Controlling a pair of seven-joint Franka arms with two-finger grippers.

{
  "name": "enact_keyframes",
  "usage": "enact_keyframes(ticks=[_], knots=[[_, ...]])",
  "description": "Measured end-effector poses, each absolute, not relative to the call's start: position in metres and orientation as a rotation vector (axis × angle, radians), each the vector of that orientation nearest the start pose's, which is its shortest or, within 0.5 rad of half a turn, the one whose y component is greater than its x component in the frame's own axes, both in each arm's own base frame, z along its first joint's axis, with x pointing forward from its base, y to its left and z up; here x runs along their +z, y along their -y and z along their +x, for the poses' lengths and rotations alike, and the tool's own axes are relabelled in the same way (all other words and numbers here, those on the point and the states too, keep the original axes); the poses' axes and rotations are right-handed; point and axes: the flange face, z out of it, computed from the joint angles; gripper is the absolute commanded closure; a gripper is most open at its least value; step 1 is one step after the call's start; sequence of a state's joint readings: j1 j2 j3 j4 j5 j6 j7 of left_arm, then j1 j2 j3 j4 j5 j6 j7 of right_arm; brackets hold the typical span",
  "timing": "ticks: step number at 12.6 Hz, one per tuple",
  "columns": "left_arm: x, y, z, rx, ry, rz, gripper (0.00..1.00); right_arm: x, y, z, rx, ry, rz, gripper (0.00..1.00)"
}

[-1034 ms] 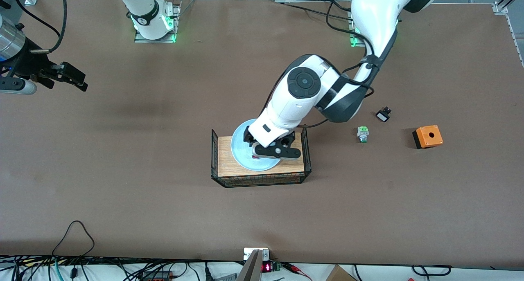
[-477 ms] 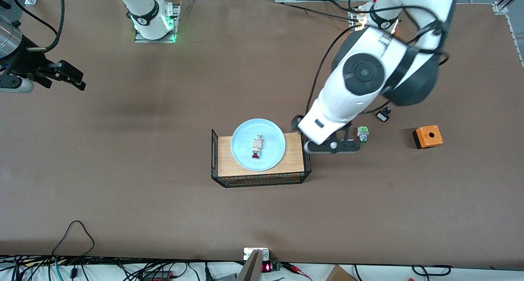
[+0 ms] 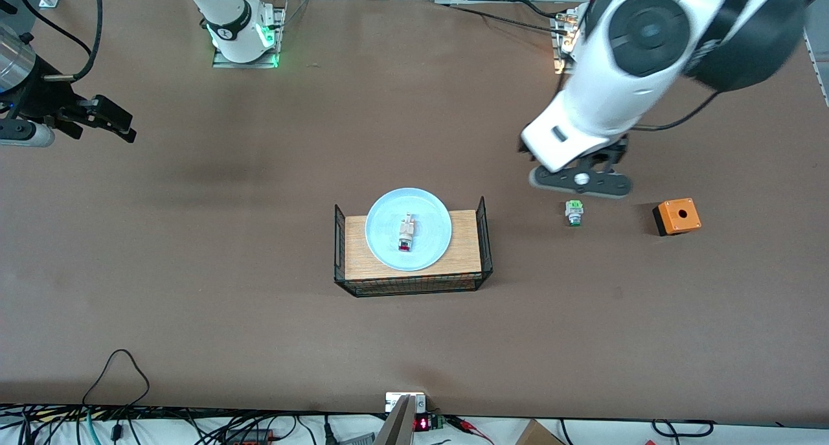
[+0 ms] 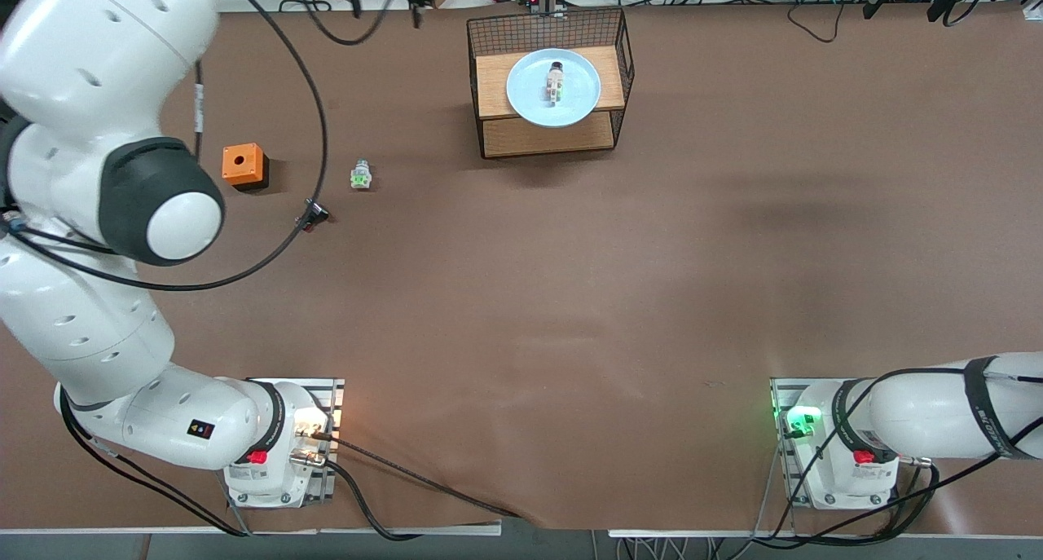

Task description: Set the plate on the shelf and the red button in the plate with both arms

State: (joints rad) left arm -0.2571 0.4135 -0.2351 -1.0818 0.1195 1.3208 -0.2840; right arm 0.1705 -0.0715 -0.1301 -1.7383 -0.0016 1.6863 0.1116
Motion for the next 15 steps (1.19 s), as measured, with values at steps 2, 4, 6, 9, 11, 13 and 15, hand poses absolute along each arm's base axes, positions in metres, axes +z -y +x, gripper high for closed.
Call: enact_keyframes(ticks=[2,4,6,9,11,13,15], knots=[[0.598,0.205,0.587,0.193,-0.293,-3.033,0.0,0.593,-0.02,0.539,-0.018,-0.106,-3.131,0.0],[0.601,0.163,0.57,0.132,-0.265,-3.022,0.0,0.593,-0.02,0.539,-0.015,-0.102,-3.132,0.0],[0.598,0.118,0.553,0.123,-0.189,-3.057,0.0,0.593,-0.021,0.539,-0.015,-0.101,-3.132,0.0],[0.588,0.062,0.543,0.083,-0.229,-3.115,0.0,0.593,-0.021,0.539,-0.013,-0.1,-3.132,0.0],[0.578,0.065,0.529,0.074,-0.264,-3.111,0.0,0.592,-0.021,0.539,-0.009,-0.1,-3.132,0.0],[0.574,0.062,0.523,0.05,-0.265,-3.089,0.0,0.591,-0.021,0.54,-0.006,-0.099,-3.133,0.0],[0.575,0.051,0.523,0.039,-0.246,-3.078,0.0,0.59,-0.021,0.54,-0.003,-0.099,-3.133,0.0]])
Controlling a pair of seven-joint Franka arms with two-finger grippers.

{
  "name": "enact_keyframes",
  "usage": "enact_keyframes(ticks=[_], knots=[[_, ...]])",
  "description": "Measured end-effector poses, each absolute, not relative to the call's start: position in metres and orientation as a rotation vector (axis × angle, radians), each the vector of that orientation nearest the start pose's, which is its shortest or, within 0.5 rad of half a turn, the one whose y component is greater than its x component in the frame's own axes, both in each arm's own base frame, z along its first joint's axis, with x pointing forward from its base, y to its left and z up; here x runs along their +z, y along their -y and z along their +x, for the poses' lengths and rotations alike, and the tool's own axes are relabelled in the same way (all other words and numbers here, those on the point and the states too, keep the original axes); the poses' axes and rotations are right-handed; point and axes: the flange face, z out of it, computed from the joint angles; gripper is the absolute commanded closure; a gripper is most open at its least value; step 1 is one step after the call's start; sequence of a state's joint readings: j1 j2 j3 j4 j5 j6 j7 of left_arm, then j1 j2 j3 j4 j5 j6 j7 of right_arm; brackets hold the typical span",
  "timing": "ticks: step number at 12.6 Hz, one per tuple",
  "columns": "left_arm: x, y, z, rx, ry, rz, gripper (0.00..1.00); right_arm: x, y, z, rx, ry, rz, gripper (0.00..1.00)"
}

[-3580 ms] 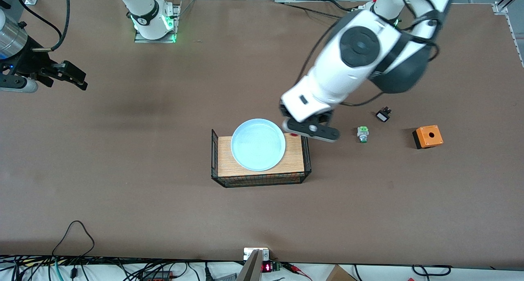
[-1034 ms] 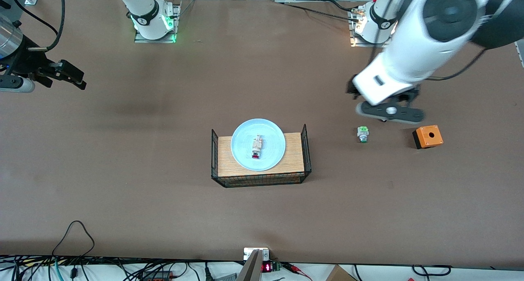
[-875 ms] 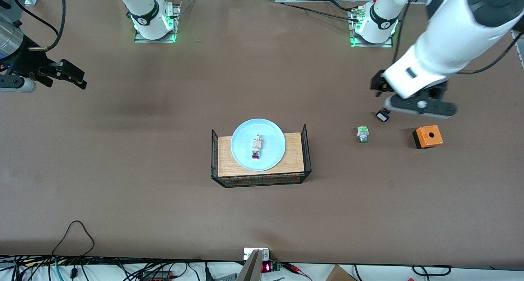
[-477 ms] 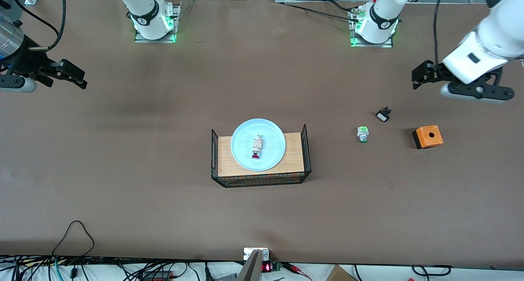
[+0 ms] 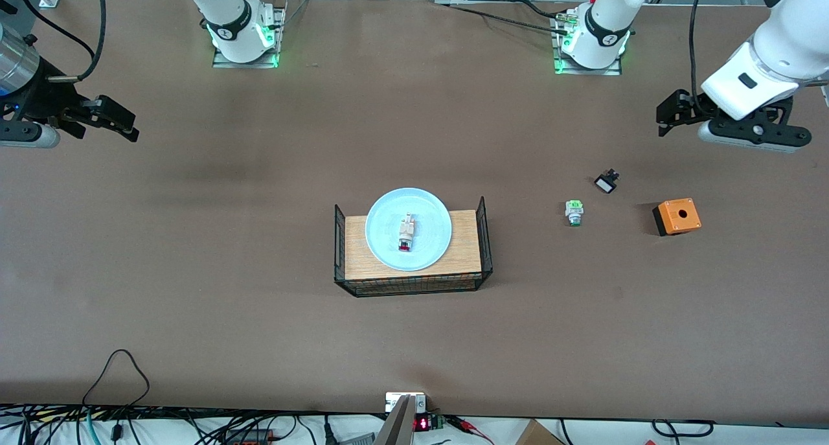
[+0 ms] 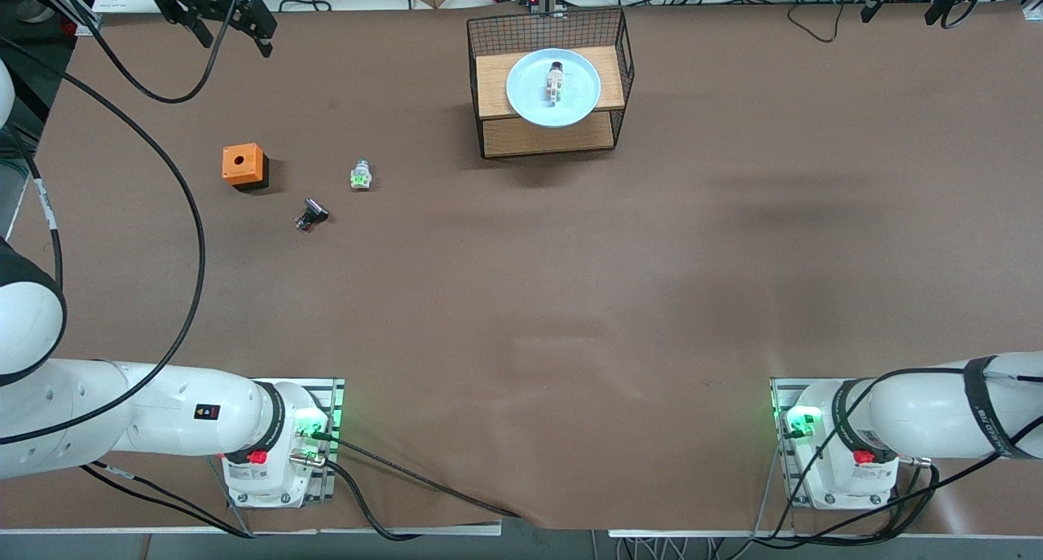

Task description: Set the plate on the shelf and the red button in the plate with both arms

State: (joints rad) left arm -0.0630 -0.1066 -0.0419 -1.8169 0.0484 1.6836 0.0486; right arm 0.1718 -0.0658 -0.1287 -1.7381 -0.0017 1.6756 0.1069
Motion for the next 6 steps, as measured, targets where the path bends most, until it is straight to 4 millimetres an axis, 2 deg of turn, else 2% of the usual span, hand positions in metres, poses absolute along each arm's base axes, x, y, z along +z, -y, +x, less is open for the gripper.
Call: enact_keyframes(ticks=[3,6], knots=[[0.577,0.046,0.527,0.013,-0.243,-3.051,0.0,0.59,-0.021,0.54,-0.002,-0.099,-3.133,0.0],[0.577,0.047,0.541,-0.001,-0.241,-3.053,0.0,0.589,-0.021,0.54,-0.002,-0.099,-3.133,0.0]])
